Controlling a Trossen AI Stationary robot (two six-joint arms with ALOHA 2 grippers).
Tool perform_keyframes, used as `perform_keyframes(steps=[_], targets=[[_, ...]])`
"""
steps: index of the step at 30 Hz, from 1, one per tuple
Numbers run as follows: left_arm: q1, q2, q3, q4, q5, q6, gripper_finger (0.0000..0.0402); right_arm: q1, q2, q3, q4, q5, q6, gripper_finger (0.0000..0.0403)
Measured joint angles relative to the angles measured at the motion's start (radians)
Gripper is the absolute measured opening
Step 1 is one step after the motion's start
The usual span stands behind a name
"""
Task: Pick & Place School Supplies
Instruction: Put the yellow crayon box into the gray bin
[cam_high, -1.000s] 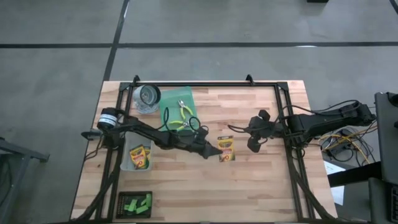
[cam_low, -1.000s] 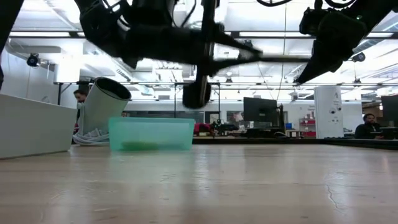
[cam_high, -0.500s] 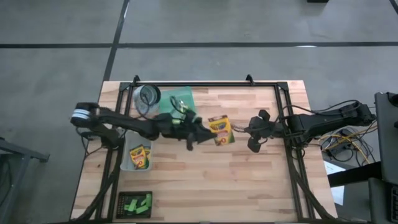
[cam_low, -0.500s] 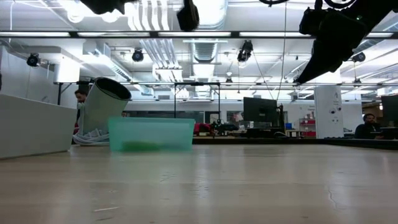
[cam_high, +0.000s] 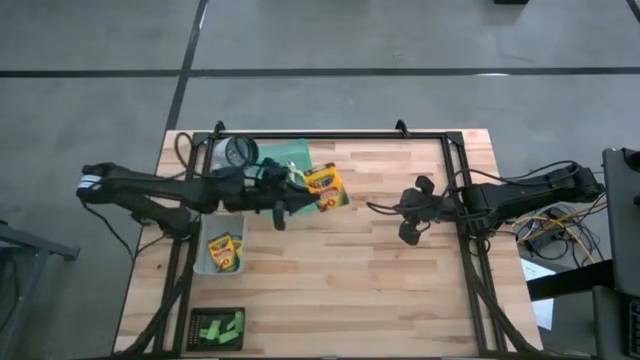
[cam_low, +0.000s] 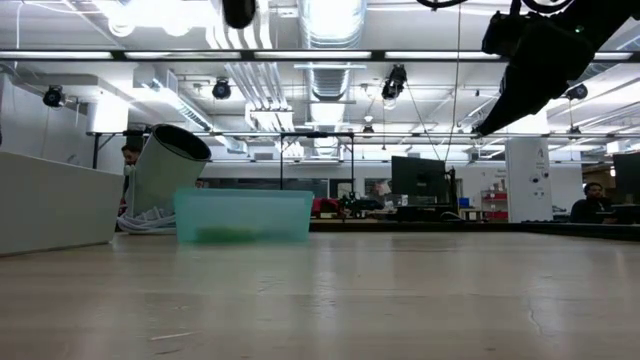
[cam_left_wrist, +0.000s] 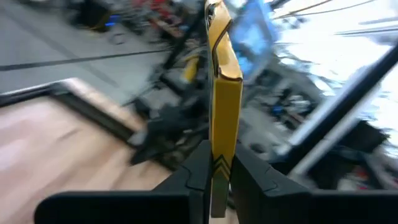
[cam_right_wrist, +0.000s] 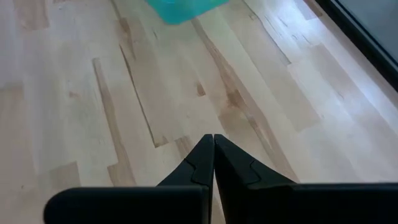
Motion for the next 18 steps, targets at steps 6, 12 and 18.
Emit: perform_keyframes(steps=[6, 12, 18], targets=[[0.000, -0.127, 0.000, -0.313, -0.162, -0.119, 0.0041, 0.000, 0.000, 0.000, -0.021, 0.023, -0.006, 0.0008], [0.001, -0.229, 0.000, -0.633, -0.274, -0.428, 0.0041, -0.001, 0.000, -0.004, -0.028, 0.025, -0.007, 0.0008], [-0.008, -0.279, 0.038, -0.970, -0.258, -0.752, 0.0041, -0.001, 0.000, -0.007, -0.047, 0.059, -0.007, 0.0008]])
